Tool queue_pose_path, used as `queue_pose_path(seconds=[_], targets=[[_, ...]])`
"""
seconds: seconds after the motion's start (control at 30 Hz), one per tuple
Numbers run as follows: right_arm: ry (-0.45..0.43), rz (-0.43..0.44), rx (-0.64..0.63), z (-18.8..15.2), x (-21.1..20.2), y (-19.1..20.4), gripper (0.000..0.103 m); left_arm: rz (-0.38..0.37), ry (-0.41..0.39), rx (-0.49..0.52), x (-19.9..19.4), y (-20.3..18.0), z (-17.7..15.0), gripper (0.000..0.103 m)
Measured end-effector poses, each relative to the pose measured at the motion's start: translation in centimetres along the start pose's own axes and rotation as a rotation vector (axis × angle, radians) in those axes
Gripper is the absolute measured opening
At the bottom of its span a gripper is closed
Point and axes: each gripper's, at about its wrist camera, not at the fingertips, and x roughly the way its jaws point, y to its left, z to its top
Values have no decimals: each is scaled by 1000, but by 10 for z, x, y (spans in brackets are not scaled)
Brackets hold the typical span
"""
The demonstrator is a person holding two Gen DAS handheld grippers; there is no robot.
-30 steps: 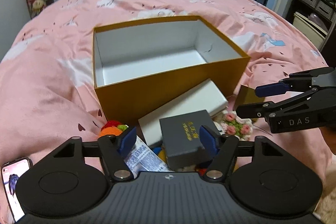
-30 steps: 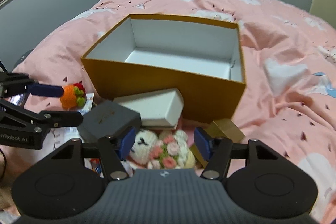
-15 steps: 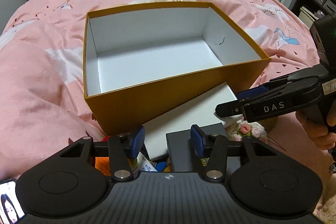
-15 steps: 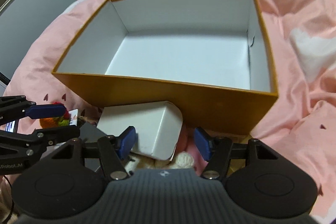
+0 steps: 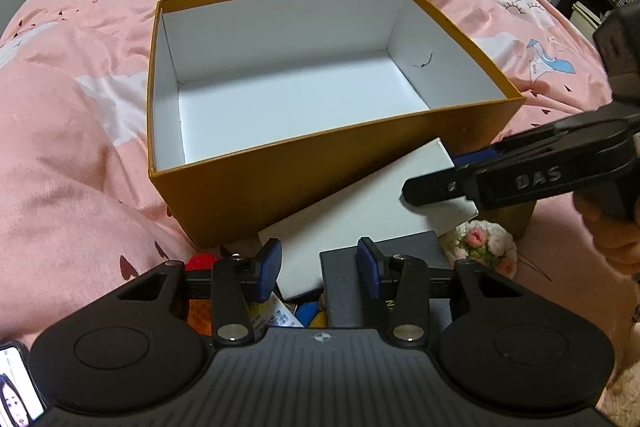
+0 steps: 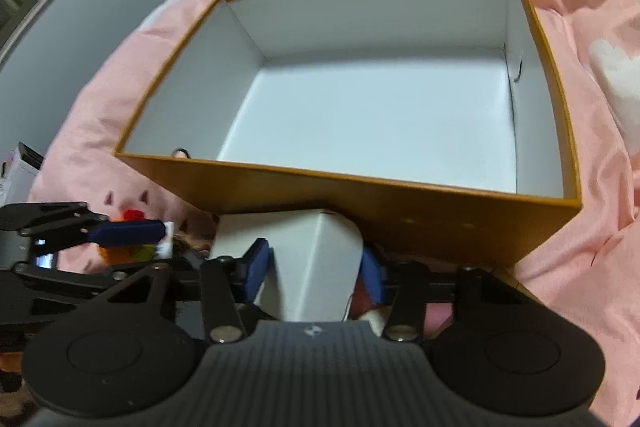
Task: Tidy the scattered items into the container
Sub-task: 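Grasp the white rectangular box with the right gripper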
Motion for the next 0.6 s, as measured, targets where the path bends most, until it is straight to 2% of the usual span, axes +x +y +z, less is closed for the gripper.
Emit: queue_pose_path(seconds=[0.07, 0.13, 0.23, 0.43, 0.6], targets=[[-18, 19, -18, -1, -10, 5, 42, -3, -1, 11, -3, -2, -2, 43], [-29, 46, -43, -1, -17, 11, 37, -10, -2, 14, -6, -4, -5, 42], [-31, 79, -74, -5, -23, 20, 36, -15, -9, 18, -12, -7, -10, 42], [-52, 56, -121, -17, -16, 39, 36, -5, -26, 32, -21, -13, -18, 42], [-114, 30, -192, -23, -39, 53, 32, -14, -70, 52, -34, -19, -19, 42]])
